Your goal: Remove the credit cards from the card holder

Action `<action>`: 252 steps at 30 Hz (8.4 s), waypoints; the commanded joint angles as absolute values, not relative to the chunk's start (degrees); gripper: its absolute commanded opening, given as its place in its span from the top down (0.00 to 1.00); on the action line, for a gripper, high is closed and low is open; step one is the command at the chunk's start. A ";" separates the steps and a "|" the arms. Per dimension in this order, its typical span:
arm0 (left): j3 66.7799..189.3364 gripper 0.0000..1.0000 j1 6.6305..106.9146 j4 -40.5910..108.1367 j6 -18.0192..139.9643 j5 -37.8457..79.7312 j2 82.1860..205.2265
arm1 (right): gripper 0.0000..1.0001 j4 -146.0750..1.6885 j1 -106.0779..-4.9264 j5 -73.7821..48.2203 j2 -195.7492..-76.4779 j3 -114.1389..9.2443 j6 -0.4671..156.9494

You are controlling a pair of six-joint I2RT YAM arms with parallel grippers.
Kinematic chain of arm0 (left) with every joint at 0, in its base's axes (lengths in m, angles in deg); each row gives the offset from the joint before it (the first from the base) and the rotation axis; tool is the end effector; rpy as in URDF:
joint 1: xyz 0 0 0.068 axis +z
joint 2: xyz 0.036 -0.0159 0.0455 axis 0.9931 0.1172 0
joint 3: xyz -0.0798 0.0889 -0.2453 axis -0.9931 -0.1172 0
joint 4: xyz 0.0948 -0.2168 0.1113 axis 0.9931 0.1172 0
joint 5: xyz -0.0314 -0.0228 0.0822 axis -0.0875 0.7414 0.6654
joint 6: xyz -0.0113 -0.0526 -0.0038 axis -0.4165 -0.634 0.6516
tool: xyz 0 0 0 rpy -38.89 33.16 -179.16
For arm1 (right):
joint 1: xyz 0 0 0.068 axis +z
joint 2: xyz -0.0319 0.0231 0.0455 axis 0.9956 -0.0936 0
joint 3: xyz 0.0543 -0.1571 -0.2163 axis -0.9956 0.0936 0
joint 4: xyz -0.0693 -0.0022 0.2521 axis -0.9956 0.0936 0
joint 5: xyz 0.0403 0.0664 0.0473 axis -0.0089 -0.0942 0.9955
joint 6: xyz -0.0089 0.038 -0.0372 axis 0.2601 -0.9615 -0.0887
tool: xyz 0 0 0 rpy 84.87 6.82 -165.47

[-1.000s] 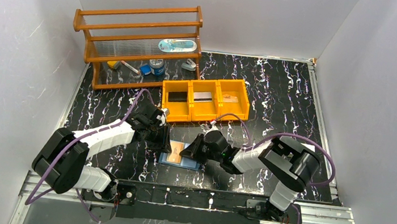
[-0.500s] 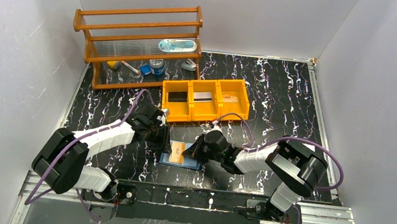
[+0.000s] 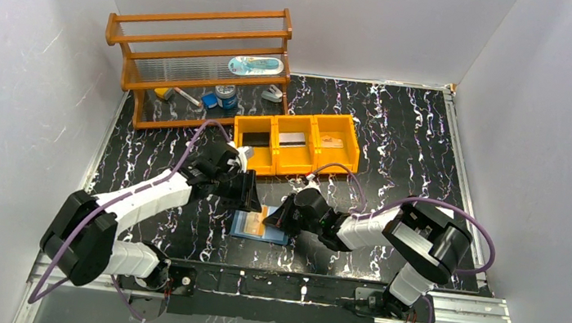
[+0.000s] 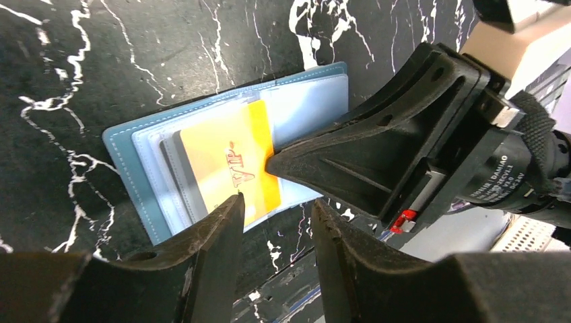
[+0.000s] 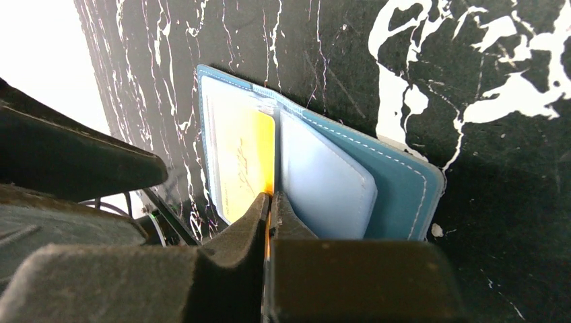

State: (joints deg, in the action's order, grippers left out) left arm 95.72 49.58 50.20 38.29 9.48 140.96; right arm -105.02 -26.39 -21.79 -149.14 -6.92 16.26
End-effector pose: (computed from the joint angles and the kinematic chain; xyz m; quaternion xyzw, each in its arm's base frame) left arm 0.2037 -0.1503 0.2043 0.0580 0.9175 -0.3333 0.2093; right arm 0.1551 0.2490 0.1251 0.0861 0.8693 0.4309 0.2263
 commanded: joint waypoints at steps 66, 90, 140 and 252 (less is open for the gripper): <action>94.85 0.58 46.71 49.83 40.22 9.87 150.91 | 0.74 -111.14 -26.36 -24.00 -149.54 -1.98 12.48; 91.39 0.64 46.70 49.58 38.52 14.47 147.83 | 0.88 -118.96 -26.60 -22.30 -151.49 0.02 11.39; 98.93 0.39 46.69 58.10 40.38 22.85 134.76 | 1.00 -98.39 -27.91 -29.05 -119.25 1.47 27.81; 101.50 0.02 46.80 65.84 52.87 49.26 123.62 | 0.44 -85.06 -59.94 -13.69 -145.00 -38.16 103.25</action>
